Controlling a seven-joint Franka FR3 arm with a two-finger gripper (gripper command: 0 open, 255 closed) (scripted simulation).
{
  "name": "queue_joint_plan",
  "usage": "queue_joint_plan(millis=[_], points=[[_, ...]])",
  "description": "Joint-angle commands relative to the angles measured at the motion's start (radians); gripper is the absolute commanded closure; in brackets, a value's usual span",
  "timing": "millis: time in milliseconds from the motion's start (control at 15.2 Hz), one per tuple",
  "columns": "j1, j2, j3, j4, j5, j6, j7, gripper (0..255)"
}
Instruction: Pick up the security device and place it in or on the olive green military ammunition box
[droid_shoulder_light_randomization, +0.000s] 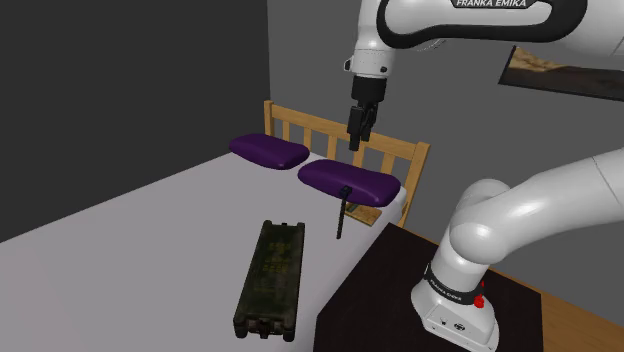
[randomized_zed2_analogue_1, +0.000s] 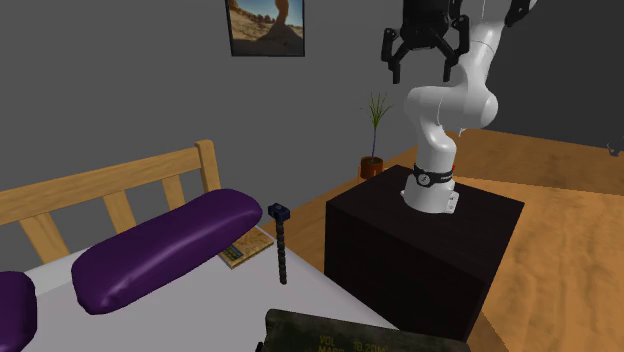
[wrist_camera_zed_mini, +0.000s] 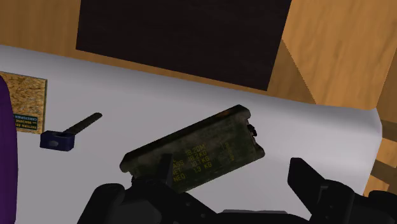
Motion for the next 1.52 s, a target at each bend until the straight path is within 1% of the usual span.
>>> queue_joint_plan(millis=[0,330,726,1122,1452], points=[[0.000,0.000,0.000,0.000,0.000,0.000,0.000,0],[-0.034,0.063,-0.046,-0.083,-0.045,0.144,-0.056,0],[-0.078,0.183,-0.103,-0.144,-0.093,0.325,-0.119,0],[-0.117,0.347,-0.163,-0.158,-0.127,0.507,-0.179,0],[-0.143,0.510,-0.213,-0.133,-0.137,0.649,-0.232,0]])
